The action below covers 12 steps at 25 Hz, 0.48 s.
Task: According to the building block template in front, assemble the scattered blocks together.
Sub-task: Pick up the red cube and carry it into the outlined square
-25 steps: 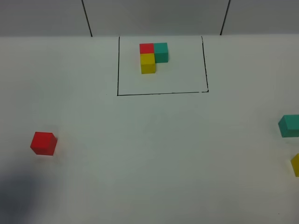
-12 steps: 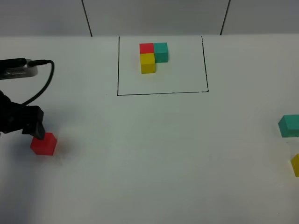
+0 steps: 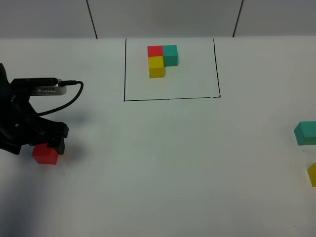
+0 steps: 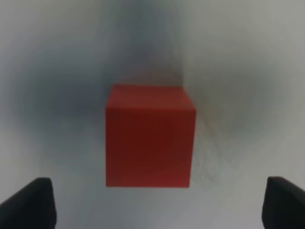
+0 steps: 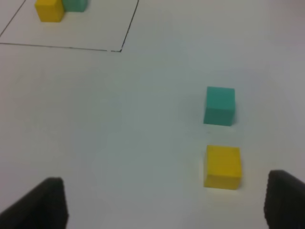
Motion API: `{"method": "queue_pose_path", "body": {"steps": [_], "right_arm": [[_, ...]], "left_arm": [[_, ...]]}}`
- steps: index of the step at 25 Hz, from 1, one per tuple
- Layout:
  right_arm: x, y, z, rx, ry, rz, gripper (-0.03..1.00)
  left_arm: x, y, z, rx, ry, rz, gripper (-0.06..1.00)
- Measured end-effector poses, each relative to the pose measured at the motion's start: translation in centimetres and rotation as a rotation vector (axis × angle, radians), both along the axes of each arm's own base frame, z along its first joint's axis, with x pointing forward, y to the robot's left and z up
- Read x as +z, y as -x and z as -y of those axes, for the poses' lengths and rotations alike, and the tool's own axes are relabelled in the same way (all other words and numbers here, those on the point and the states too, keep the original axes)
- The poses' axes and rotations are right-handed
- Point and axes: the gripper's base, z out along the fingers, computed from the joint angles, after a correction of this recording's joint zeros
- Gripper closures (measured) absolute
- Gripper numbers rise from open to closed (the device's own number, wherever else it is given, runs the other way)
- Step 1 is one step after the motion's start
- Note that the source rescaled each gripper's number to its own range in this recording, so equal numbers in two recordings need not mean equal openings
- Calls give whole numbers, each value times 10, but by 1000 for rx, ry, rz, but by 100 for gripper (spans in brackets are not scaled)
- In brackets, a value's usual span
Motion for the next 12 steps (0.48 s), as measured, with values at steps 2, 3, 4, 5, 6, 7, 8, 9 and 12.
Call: {"method": "queue_pose_path", "body": {"steps": [2,3,4,5,6,7,8,9,12], "right_arm": [[0,0,0,0,0,0,26],[0,0,0,0,0,0,26],[0,0,0,0,0,0,26],[0,0,0,0,0,0,26],[0,0,0,0,0,0,26],[0,0,0,0,0,0,26],[0,0,0,0,0,0,26],[0,0,0,0,0,0,26],[0,0,0,0,0,0,26]], "left_arm": [[-7,-3,0,2,-1,1,3],[-11,-5,0,2,-1,1,3],[-14,-6,1,2,-1,-1,3],[-18,-7,1,3,-2,-4,3],[-21,-8,1,3,-2,-8,3],[-24,-9,1,7,-1,-13,3],[-28,-9,1,8,0,-22,3],[-31,-9,1,10,0,-30,4],[-37,-10,2,11,-2,-45,8]]}}
